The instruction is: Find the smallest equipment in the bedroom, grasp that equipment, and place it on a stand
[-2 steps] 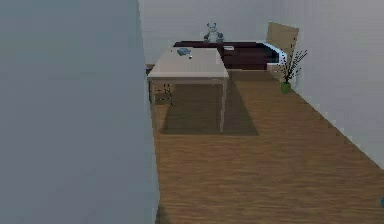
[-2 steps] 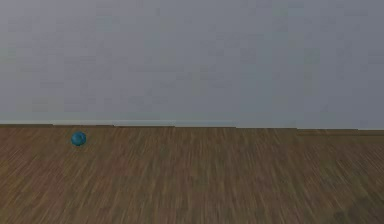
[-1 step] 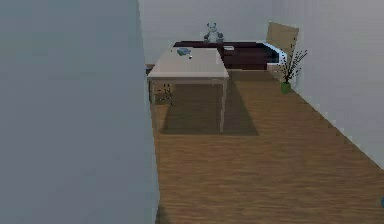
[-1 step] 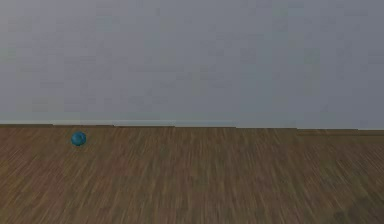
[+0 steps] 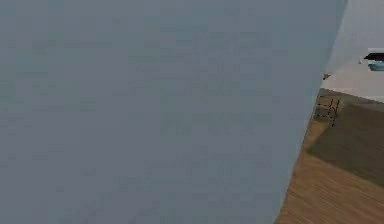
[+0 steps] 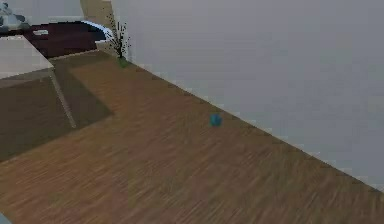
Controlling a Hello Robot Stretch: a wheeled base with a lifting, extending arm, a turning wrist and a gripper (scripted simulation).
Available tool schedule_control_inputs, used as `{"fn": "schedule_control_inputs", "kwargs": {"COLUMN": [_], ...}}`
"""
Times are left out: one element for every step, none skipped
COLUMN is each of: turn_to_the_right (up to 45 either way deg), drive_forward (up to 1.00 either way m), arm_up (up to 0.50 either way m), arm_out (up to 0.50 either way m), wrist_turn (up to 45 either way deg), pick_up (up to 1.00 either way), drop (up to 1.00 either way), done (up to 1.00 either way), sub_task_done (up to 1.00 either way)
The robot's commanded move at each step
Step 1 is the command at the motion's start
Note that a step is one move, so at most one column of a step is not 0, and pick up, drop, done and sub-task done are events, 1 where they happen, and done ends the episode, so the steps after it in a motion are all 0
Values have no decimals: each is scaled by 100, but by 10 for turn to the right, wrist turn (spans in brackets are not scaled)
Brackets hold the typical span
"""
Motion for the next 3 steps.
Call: {"fn": "schedule_control_inputs", "kwargs": {"turn_to_the_right": [450, 450, 450], "drive_forward": [0, 0, 0], "arm_up": [0, 0, 0], "arm_out": [0, 0, 0], "wrist_turn": [0, 0, 0], "pick_up": [0, 0, 0], "drop": [0, 0, 0], "done": [0, 0, 0], "sub_task_done": [0, 0, 0]}}
